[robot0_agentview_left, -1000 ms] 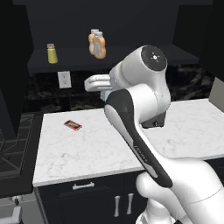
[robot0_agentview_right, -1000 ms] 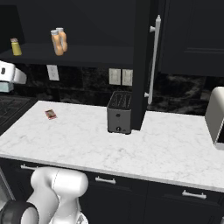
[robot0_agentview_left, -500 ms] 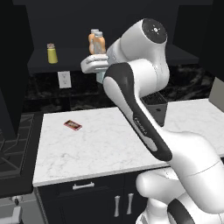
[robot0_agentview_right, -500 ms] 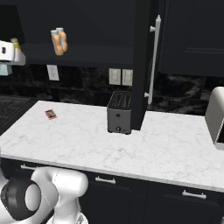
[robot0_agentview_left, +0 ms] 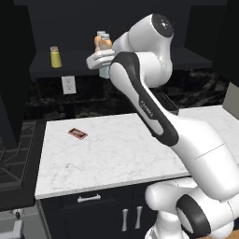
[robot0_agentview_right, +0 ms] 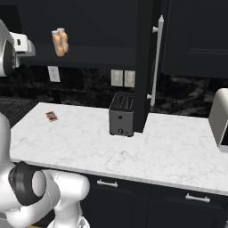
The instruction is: Put the shaker and condiment bottle from the counter next to their counterparts in the cabinet.
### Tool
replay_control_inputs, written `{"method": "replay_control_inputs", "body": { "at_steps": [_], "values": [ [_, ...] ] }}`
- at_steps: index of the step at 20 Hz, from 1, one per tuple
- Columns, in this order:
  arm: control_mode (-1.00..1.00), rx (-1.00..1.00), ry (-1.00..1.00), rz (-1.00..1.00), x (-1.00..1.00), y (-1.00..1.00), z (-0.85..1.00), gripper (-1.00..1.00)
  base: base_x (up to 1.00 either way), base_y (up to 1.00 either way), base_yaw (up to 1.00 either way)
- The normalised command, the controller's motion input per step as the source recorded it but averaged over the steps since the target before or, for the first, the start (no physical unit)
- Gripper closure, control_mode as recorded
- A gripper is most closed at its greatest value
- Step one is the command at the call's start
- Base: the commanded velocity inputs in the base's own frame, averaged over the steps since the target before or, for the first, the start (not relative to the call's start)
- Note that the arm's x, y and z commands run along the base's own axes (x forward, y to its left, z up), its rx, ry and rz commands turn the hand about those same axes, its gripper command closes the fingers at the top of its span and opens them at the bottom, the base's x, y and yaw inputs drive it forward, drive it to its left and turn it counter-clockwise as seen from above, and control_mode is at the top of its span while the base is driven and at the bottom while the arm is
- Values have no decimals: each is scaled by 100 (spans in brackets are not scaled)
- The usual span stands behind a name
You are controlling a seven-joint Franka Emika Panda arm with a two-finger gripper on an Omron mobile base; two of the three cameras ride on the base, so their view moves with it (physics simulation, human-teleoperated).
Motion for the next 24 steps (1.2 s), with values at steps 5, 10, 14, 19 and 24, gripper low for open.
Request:
{"method": "replay_control_inputs", "body": {
  "at_steps": [5, 10, 14, 19, 24],
  "values": [
    [-100, 0, 0, 0, 31, 25, 0, 100, 0, 0, 0],
    [-100, 0, 0, 0, 13, 46, 0, 100, 0, 0, 0],
    [-100, 0, 0, 0, 29, 25, 0, 100, 0, 0, 0],
    [-100, 0, 0, 0, 39, 3, 0, 100, 0, 0, 0],
    [-100, 0, 0, 0, 45, 3, -1, 100, 0, 0, 0]
  ]
}}
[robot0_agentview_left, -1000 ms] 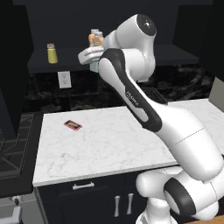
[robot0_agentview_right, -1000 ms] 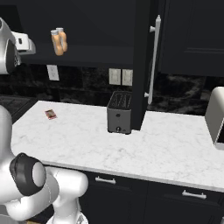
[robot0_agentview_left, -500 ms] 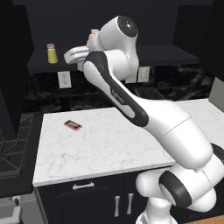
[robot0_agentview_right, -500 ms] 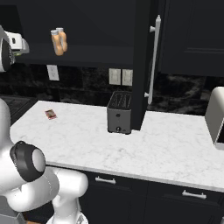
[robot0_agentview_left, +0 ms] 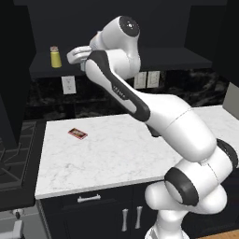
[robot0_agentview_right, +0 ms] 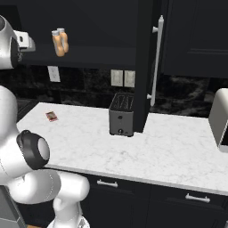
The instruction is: Put the shaker and condiment bottle from the counter next to their counterparts in the cabinet.
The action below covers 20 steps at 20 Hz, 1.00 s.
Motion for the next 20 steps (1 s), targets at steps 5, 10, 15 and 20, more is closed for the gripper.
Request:
{"method": "replay_control_inputs", "body": {
  "at_steps": [5, 10, 15, 20],
  "values": [
    [-100, 0, 0, 0, 28, 19, -4, 100, 0, 0, 0],
    [-100, 0, 0, 0, 27, 20, -3, 100, 0, 0, 0],
    [-100, 0, 0, 0, 31, 7, -1, 100, 0, 0, 0],
    [-100, 0, 0, 0, 17, 6, -1, 100, 0, 0, 0]
  ]
}}
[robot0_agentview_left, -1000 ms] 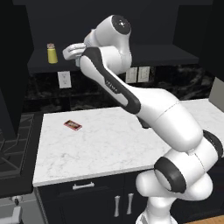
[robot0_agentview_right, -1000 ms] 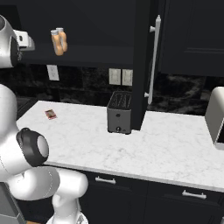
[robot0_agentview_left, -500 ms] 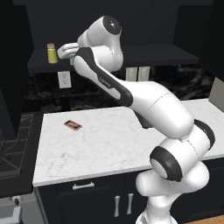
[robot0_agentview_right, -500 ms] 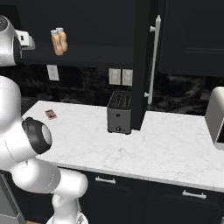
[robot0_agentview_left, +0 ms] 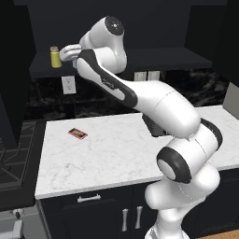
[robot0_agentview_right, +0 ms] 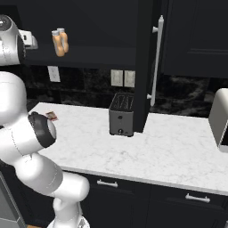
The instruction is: Put the shaker and condiment bottle from the counter next to their counterparts in the cabinet.
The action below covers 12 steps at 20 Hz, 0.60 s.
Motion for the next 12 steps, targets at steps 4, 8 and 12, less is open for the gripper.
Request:
{"method": "replay_control_inputs", "body": {
  "at_steps": [4, 8, 12],
  "values": [
    [-100, 0, -2, 0, 4, 17, -15, 100, 0, 0, 0],
    [-100, 1, -7, 0, 4, 8, -15, 100, 0, 0, 0],
    [-100, 2, -4, 0, 11, 1, -3, 100, 0, 0, 0]
  ]
}}
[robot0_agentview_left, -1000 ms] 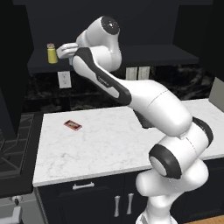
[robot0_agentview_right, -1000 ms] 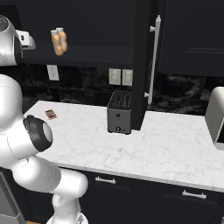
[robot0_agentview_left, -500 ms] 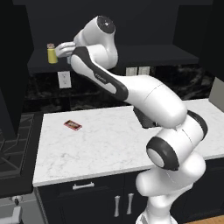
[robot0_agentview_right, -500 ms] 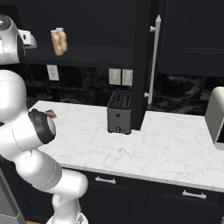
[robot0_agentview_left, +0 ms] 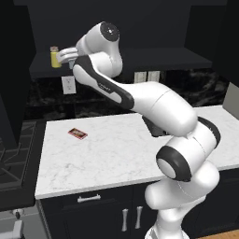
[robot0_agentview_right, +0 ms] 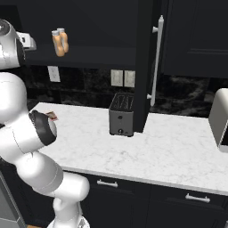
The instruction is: Put the shaker and condiment bottle from the counter next to their counterparts in the cabinet.
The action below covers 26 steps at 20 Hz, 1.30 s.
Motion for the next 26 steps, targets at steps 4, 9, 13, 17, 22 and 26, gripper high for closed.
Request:
{"method": "replay_control_inputs", "body": {
  "at_steps": [4, 9, 13, 17, 22, 26],
  "values": [
    [-100, 3, 0, 0, 21, 1, 0, 100, 0, 0, 0],
    [-100, 0, 0, 0, 23, 6, 0, 100, 0, 0, 0],
    [-100, 0, 0, 0, 20, 6, 0, 100, 0, 0, 0],
    [-100, 0, 0, 0, 20, 10, 0, 100, 0, 0, 0],
    [-100, 0, 0, 0, 11, 12, 0, 100, 0, 0, 0],
    [-100, 0, 0, 0, 10, 6, 0, 100, 0, 0, 0]
  ]
}}
